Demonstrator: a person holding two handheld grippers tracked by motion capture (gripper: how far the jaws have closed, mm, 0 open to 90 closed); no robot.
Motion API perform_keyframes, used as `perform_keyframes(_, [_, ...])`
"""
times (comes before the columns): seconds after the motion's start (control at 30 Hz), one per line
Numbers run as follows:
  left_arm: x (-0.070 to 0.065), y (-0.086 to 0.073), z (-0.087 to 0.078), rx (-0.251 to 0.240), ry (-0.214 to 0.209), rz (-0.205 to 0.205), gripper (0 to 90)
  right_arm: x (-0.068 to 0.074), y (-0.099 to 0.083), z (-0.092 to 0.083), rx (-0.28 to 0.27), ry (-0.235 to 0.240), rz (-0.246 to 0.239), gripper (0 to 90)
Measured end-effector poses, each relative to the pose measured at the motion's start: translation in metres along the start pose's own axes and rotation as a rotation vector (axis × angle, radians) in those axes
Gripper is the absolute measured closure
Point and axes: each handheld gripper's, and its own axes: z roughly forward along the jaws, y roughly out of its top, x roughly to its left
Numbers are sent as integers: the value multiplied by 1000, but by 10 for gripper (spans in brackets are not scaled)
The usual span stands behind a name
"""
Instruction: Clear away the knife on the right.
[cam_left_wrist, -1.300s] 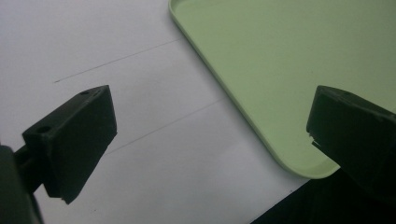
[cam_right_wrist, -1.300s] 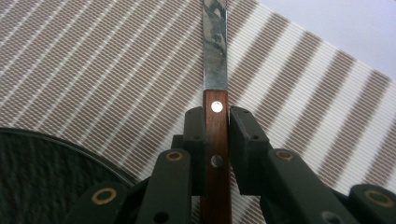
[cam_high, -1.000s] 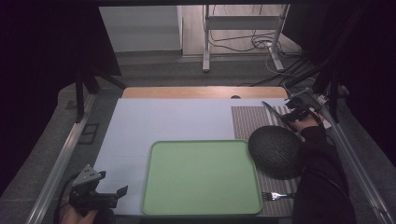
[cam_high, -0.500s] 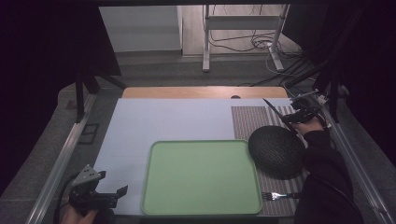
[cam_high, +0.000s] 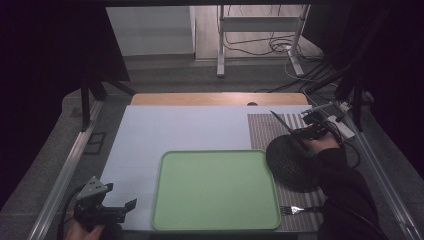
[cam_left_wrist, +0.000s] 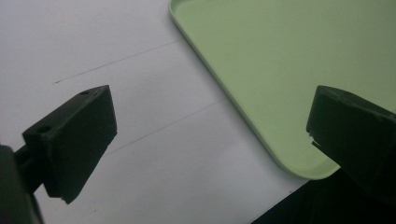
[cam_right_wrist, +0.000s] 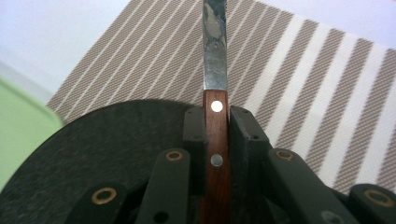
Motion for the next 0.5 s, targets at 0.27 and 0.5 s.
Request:
perform_keyframes(0.27, [0, 0, 0, 1, 1, 0, 23, 28, -11, 1, 19, 13, -54, 772])
perform_keyframes(0.5, [0, 0, 0, 1, 2, -1, 23, 52, -17, -2, 9, 44, -85, 772])
